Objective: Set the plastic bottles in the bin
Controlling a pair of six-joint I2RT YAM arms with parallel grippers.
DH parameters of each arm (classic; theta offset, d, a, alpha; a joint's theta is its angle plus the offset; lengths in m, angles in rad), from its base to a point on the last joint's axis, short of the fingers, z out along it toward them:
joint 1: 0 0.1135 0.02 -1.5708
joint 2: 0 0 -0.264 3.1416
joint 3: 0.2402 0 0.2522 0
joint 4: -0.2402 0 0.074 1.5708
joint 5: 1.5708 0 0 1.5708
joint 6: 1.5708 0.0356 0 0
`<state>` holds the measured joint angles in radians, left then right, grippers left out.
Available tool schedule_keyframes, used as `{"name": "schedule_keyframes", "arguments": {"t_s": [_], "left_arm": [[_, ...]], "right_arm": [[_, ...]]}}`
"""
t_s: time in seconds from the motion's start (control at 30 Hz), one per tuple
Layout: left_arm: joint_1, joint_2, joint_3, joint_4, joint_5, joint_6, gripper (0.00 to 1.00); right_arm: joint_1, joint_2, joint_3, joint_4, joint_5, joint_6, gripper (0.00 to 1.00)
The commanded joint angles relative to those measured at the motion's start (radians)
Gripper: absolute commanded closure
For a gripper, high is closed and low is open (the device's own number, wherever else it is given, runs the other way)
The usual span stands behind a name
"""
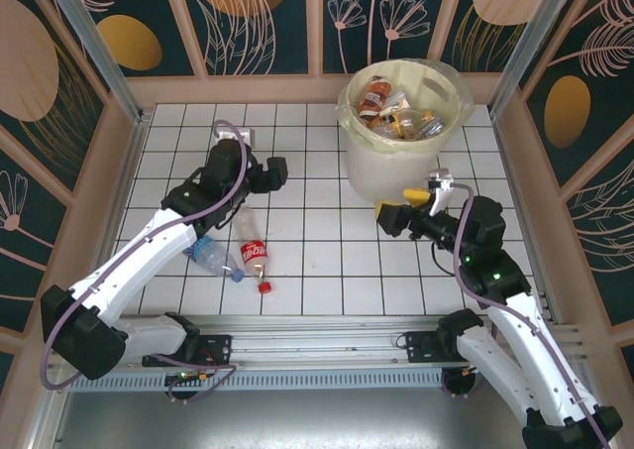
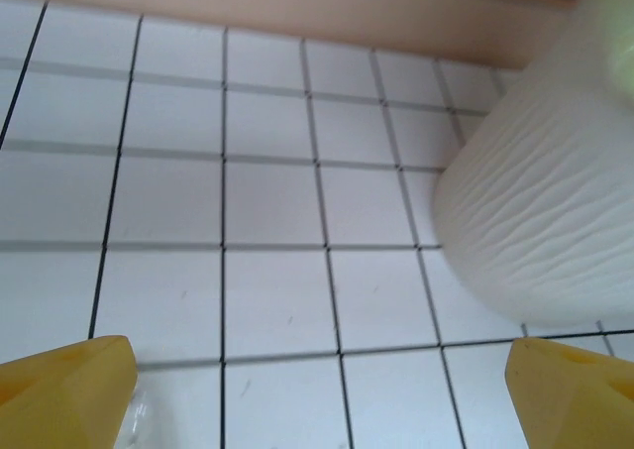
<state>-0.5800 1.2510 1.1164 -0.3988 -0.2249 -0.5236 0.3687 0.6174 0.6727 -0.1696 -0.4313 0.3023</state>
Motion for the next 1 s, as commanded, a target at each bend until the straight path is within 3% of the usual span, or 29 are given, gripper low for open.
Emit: {"name": "schedule_keyframes", "arguments": {"t_s": [0.0,0.33,0.63,0.97], "left_arm": [[-0.006,-0.017,-0.028,-0.133,-0.055,-0.147,0.04],[-0.006,0.067,-0.164,-0.168,0.012,-0.29,0.05],[-0.002,0.248,-0.113,-0.219,-0.104,-0.263,0.06],[0.099,0.357,-0.122,-0.138,-0.024,-0.202,0.09]], "right_arm": [[0.012,0.014,-0.02,0.099,-0.042,0.026,0.02],[0.038,0.036,-0.091,0.139,-0.008,0.048,0.02],[0.048,0.034,-0.116,0.153,-0.027,0.043,0.02],[0.055,0.045,-0.141,0.168,-0.026,0.031,0.02]]}}
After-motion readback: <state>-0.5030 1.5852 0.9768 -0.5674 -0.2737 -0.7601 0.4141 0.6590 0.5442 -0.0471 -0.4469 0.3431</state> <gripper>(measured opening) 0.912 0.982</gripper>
